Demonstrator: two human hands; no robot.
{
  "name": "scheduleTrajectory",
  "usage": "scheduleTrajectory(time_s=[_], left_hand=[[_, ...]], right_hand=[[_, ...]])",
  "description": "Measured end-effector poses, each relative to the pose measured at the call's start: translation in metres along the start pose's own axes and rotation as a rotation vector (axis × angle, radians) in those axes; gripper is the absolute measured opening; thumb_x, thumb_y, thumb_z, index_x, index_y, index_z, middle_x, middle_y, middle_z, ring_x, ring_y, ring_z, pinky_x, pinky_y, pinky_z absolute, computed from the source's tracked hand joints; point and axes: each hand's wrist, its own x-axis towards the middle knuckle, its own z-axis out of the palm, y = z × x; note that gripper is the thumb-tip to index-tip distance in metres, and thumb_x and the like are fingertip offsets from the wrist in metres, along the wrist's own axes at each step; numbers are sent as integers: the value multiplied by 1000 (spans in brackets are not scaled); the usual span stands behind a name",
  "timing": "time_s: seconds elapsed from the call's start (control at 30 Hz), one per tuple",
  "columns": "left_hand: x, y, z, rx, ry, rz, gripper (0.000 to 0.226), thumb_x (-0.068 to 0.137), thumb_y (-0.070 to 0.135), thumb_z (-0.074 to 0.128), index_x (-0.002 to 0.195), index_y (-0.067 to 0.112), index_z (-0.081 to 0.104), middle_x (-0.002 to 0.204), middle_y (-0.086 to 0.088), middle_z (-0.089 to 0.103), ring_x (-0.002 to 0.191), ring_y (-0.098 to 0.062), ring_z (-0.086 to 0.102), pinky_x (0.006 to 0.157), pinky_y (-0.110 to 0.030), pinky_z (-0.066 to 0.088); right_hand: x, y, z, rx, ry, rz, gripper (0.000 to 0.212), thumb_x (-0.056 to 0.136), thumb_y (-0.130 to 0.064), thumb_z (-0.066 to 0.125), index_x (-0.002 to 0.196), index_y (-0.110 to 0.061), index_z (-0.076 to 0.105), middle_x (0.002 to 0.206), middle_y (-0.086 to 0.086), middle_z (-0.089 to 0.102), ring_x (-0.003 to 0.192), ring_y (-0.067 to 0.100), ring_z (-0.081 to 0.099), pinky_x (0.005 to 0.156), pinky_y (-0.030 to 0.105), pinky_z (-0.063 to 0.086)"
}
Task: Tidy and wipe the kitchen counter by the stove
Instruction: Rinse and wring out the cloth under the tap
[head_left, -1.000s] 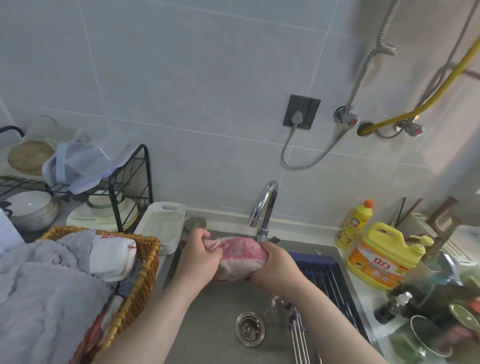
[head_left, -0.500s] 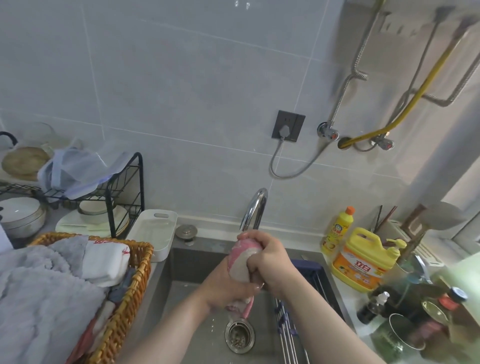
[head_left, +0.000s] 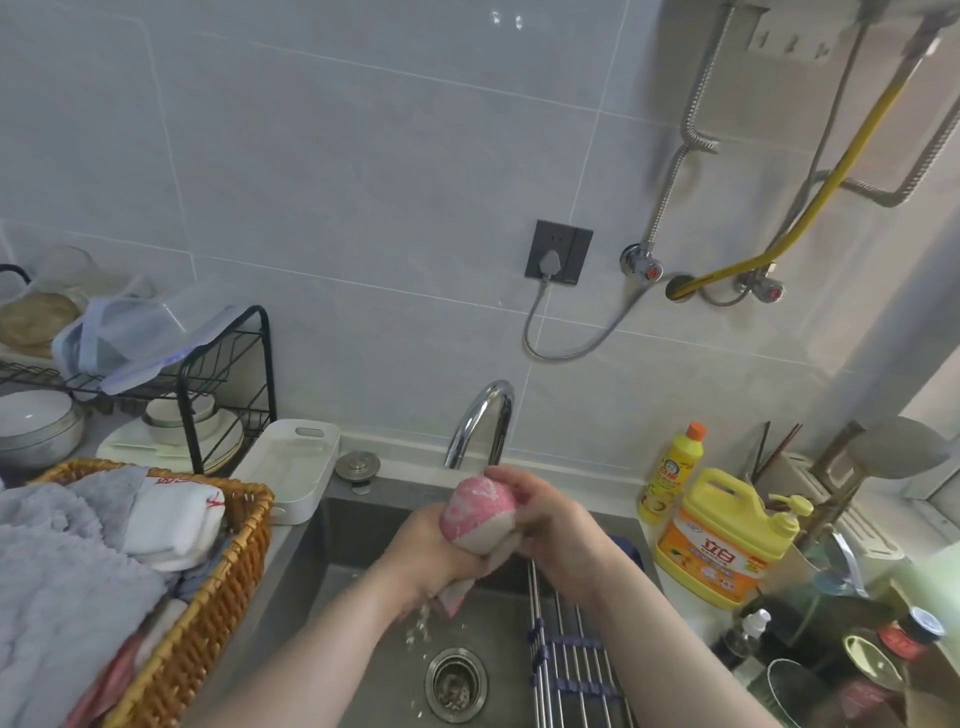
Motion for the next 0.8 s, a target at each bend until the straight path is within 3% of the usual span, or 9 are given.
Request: scheduleTrajectory(time_s=[0.07, 0.13, 0.23, 0.33, 0.4, 0.53, 0.67, 0.73, 0.8], left_hand=[[1, 0, 8, 364, 156, 32, 21, 71, 23, 75, 88, 24, 64, 77, 1, 71, 60, -15, 63, 57, -26, 53], [1, -5, 18, 742, 325, 105, 19, 79, 29, 60, 97, 26, 60, 93, 6, 68, 87, -17, 66, 70, -28, 52], [4, -17, 30, 891, 332, 203, 23, 86, 30, 58, 109, 25, 54, 111, 6, 59, 111, -17, 56, 80, -32, 43], [11, -16, 32, 845, 262, 255, 24, 81, 27, 59, 105, 25, 54, 107, 4, 63, 106, -19, 60, 80, -28, 43], [13, -6, 30, 778, 182, 199, 16, 79, 29, 53, 95, 27, 55, 98, 1, 69, 96, -19, 65, 72, -28, 47], [23, 5, 18, 827, -4, 96, 5, 67, 18, 53, 72, 20, 52, 68, 2, 62, 80, -21, 68, 56, -23, 43], [33, 2, -3, 553, -161, 47, 12, 53, 9, 58, 65, 9, 62, 60, 2, 59, 60, -19, 60, 54, -24, 40], [36, -1, -13, 343, -197, -21, 16, 51, 5, 61, 64, 13, 67, 62, 2, 61, 58, -13, 54, 56, -25, 42], [42, -4, -19, 317, -224, -58, 20, 52, 4, 59, 66, 17, 67, 62, 0, 62, 56, -13, 55, 54, -25, 43]], right_hand=[[0, 2, -11, -8, 63, 107, 45, 80, -29, 62, 123, -16, 60, 119, 16, 65, 107, 36, 66, 90, 50, 55], [6, 8, -5, -47, 171, 246, 44, 87, -49, 61, 116, -14, 63, 109, 15, 71, 97, 34, 70, 85, 48, 57], [18, 25, 16, -74, 397, 258, 53, 66, -64, 70, 97, -21, 70, 96, 9, 74, 87, 30, 71, 80, 47, 59], [23, 33, 22, -155, 603, 10, 21, 69, -33, 65, 58, -17, 58, 56, -3, 56, 62, 21, 53, 61, 35, 47], [27, 33, 21, -192, 608, -85, 23, 74, -14, 60, 54, -13, 49, 51, -4, 44, 59, 18, 40, 57, 31, 36], [35, 33, 24, -212, 554, -179, 25, 62, -18, 52, 68, 7, 50, 57, 6, 46, 57, 18, 44, 52, 31, 38], [43, 33, 27, -167, 474, -231, 9, 60, -12, 49, 57, -5, 53, 54, 4, 48, 58, 19, 47, 54, 33, 41], [43, 30, 33, -171, 444, -269, 12, 59, -11, 50, 53, -14, 59, 52, 0, 54, 56, 18, 51, 54, 31, 44], [42, 26, 38, -227, 420, -327, 15, 60, -14, 53, 54, -21, 65, 56, -2, 62, 59, 15, 55, 56, 31, 47]])
